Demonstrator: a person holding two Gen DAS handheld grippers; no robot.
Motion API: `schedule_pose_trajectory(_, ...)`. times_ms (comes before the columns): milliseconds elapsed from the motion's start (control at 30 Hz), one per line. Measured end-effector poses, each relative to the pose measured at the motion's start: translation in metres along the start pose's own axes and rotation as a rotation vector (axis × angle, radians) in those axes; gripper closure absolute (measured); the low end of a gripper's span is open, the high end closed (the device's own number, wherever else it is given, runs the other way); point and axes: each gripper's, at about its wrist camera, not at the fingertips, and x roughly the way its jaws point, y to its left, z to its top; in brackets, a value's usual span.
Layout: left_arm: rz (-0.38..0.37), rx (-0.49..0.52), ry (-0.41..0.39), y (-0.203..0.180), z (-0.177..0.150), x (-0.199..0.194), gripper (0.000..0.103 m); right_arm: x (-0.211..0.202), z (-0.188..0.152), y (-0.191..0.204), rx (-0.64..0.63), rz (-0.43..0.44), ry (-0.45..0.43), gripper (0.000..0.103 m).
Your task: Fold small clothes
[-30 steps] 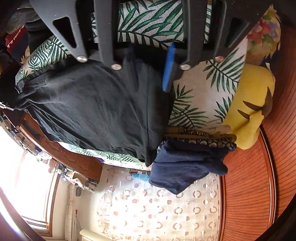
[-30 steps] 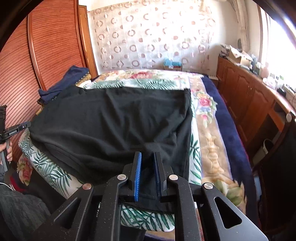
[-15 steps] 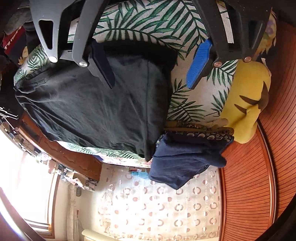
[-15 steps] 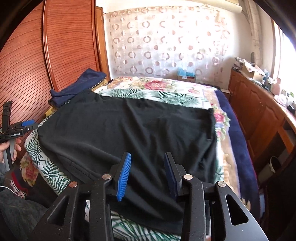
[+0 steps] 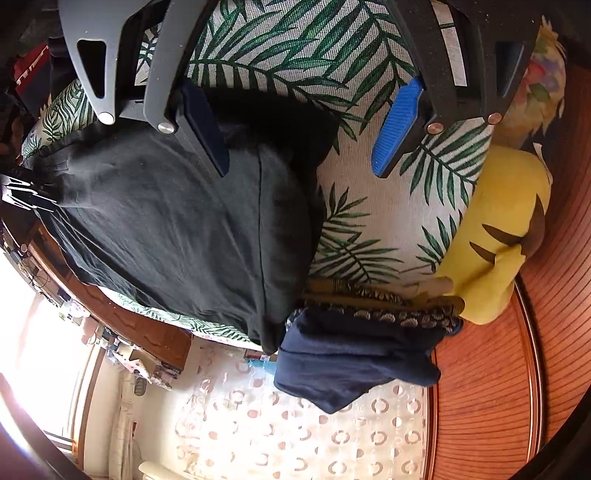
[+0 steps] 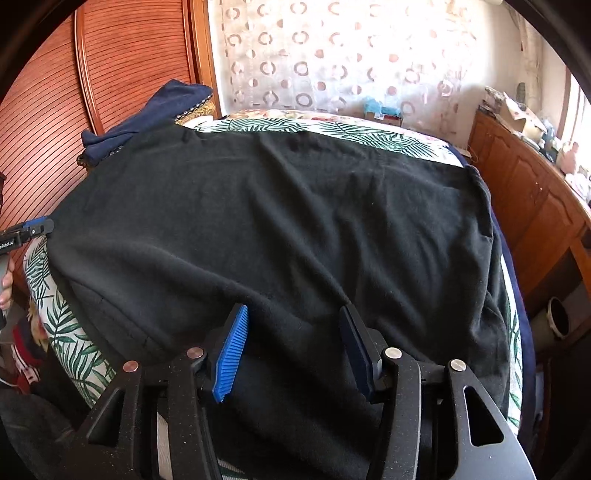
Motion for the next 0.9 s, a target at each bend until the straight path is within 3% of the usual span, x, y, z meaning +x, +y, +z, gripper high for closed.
schedule_pose_trajectory(167, -0.023, -0.020, 0.016, 0.001, -0.003, 0.005, 0.023, 0.000, -0.004, 0.006, -0.018, -0.026, -0.022, 0.041)
schedule_pose_trajectory(333, -0.054, -0.037, 0.018, 0.000, -0.005, 0.006, 0.027, 0.000, -0.010, 0.011, -0.014, -0.041, -0.035, 0.039)
schedule_pose_trajectory(433, -0.051, -0.041, 0.015, 0.001, -0.005, 0.006, 0.045, -0.003, -0.012, 0.012, -0.015, -0.036, -0.039, 0.039)
schedule_pose_trajectory(567, -0.112, -0.028, 0.034, -0.003, -0.004, 0.009, 0.089, -0.011, -0.015, 0.005, -0.017, -0.032, -0.042, 0.039)
schedule_pose_trajectory(767, -0.219, 0.043, -0.030, -0.033, 0.012, -0.011, 0.092, -0.016, -0.010, -0.004, 0.012, 0.006, -0.015, 0.039)
schedule_pose_trajectory(900, -0.274, 0.083, -0.091, -0.061, 0.038, -0.026, 0.092, -0.027, -0.012, -0.018, 0.035, -0.018, -0.030, 0.039)
